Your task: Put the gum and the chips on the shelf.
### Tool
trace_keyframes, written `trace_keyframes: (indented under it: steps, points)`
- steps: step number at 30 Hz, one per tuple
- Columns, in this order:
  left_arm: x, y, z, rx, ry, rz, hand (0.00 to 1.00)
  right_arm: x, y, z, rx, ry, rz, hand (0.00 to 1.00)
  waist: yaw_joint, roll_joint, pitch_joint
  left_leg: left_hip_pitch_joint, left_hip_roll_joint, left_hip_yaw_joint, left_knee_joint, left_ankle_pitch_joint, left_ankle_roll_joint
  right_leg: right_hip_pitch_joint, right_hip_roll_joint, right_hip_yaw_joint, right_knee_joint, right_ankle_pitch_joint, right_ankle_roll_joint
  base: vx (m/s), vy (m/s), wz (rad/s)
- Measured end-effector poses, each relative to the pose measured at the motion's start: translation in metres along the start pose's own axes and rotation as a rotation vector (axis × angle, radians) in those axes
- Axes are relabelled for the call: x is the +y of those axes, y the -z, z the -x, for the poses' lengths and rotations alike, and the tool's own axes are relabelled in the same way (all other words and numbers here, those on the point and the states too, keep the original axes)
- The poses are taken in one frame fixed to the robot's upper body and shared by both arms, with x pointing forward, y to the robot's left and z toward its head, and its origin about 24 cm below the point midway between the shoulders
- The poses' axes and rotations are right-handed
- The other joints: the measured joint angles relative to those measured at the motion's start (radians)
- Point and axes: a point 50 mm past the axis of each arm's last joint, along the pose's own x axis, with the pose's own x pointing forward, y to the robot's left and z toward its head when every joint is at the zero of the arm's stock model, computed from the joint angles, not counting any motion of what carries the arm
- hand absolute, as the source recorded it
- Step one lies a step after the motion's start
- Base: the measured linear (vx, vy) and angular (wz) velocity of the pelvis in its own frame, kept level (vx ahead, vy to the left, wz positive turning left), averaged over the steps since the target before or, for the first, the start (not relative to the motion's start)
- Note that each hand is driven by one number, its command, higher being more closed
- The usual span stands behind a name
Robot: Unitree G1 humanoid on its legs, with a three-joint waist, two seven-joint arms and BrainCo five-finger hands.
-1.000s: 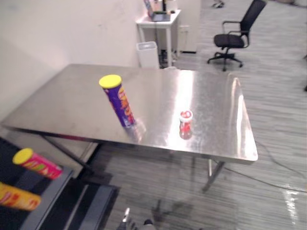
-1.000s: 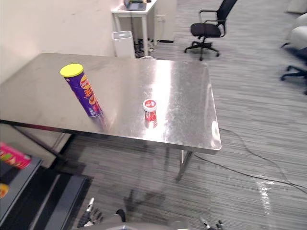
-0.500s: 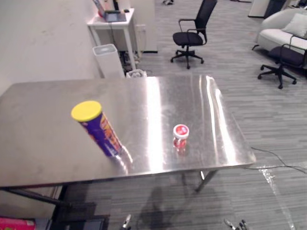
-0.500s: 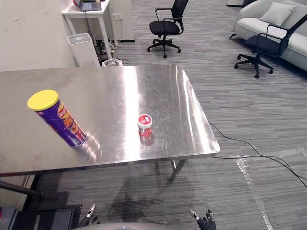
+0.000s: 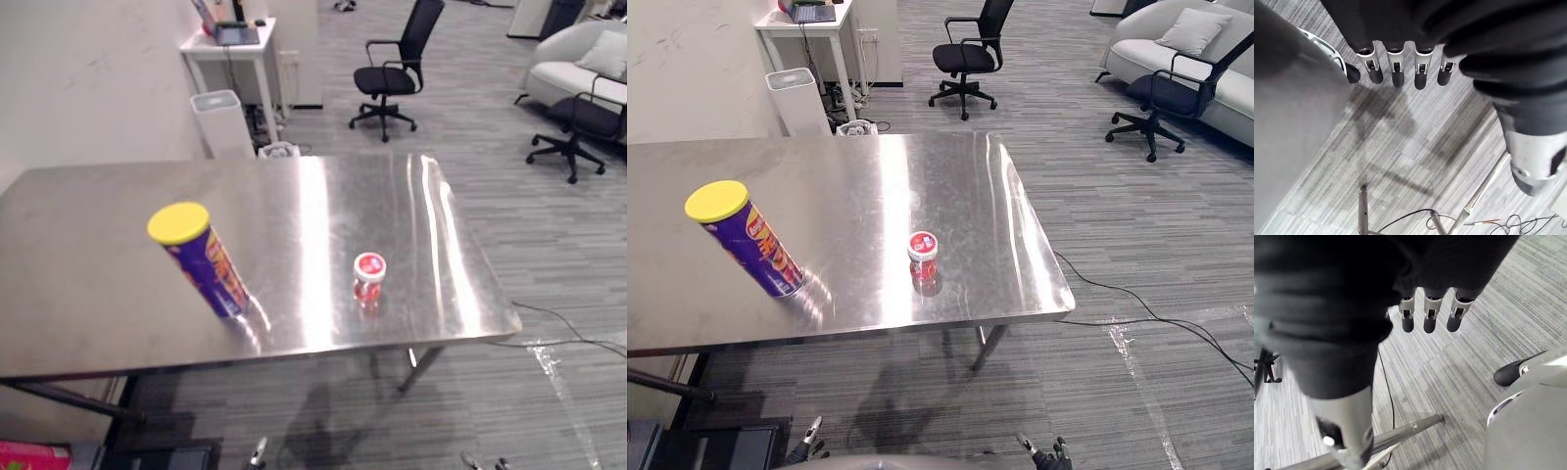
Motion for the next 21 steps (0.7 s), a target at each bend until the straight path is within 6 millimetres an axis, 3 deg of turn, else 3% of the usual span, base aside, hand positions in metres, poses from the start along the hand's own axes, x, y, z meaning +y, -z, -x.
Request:
trace_keyframes:
  steps: [2, 5, 9, 12, 14, 15, 18, 21]
  points:
    - [0.001, -0.002, 0.000, -0.012, -0.001, 0.001, 0.00, -0.004, 0.000, 0.000, 0.000, 0.033, -0.014, 0.00, 0.009, -0.007, -0.003, 0.003, -0.006, 0.001, -0.024, 0.018, -0.002, -0.002, -0.001, -0.012, -0.012, -0.002, 0.000, -0.21, -0.084, -0.03]
    - [0.003, -0.005, 0.001, -0.034, -0.007, 0.003, 0.00, -0.007, -0.009, -0.003, -0.037, 0.073, -0.044, 0.00, 0.015, -0.030, -0.010, 0.001, -0.030, 0.003, -0.033, 0.035, -0.001, -0.013, -0.025, -0.035, -0.007, -0.060, 0.017, -0.18, -0.078, -0.09]
    - [0.003, -0.002, 0.002, -0.029, -0.007, -0.006, 0.00, -0.021, -0.024, -0.006, -0.105, 0.145, -0.082, 0.00, 0.010, -0.016, -0.012, -0.003, -0.028, -0.013, -0.033, 0.048, -0.007, -0.011, -0.022, -0.053, 0.010, -0.069, 0.019, -0.14, -0.047, 0.12]
    - [0.004, -0.003, 0.003, -0.042, -0.005, -0.007, 0.00, -0.025, -0.052, -0.009, -0.218, 0.164, -0.126, 0.00, 0.010, -0.016, -0.013, -0.016, -0.026, -0.021, -0.034, 0.052, -0.011, -0.010, -0.022, -0.058, 0.008, -0.069, 0.019, -0.10, -0.010, 0.13]
    - [0.008, -0.004, 0.005, -0.052, -0.010, -0.030, 0.00, -0.030, -0.092, -0.011, -0.380, 0.158, -0.155, 0.00, 0.012, -0.022, -0.018, -0.026, -0.025, -0.019, -0.033, 0.052, -0.009, -0.011, -0.022, -0.055, -0.008, -0.069, 0.019, -0.04, 0.013, 0.05]
    - [0.010, -0.004, 0.006, -0.051, -0.012, -0.043, 0.00, -0.030, -0.103, -0.010, -0.425, 0.150, -0.158, 0.00, 0.012, -0.023, -0.019, -0.028, -0.026, -0.018, -0.033, 0.051, -0.009, -0.012, -0.023, -0.053, -0.010, -0.069, 0.019, 0.01, 0.030, -0.02]
    - [0.021, 0.001, 0.012, -0.043, -0.036, -0.057, 0.00, -0.023, -0.167, 0.006, -0.698, 0.075, -0.145, 0.00, 0.009, -0.034, -0.028, -0.034, -0.031, -0.011, -0.033, 0.044, -0.005, -0.016, -0.028, -0.050, -0.009, -0.067, 0.020, 0.05, 0.022, 0.00]
    - [0.027, 0.005, 0.015, -0.031, -0.049, -0.091, 0.00, -0.014, -0.205, 0.025, -0.873, -0.011, -0.138, 0.00, 0.010, -0.036, -0.047, -0.034, -0.030, -0.006, -0.033, 0.033, -0.009, -0.016, -0.026, -0.048, -0.009, -0.057, 0.021, 0.14, 0.013, 0.00]
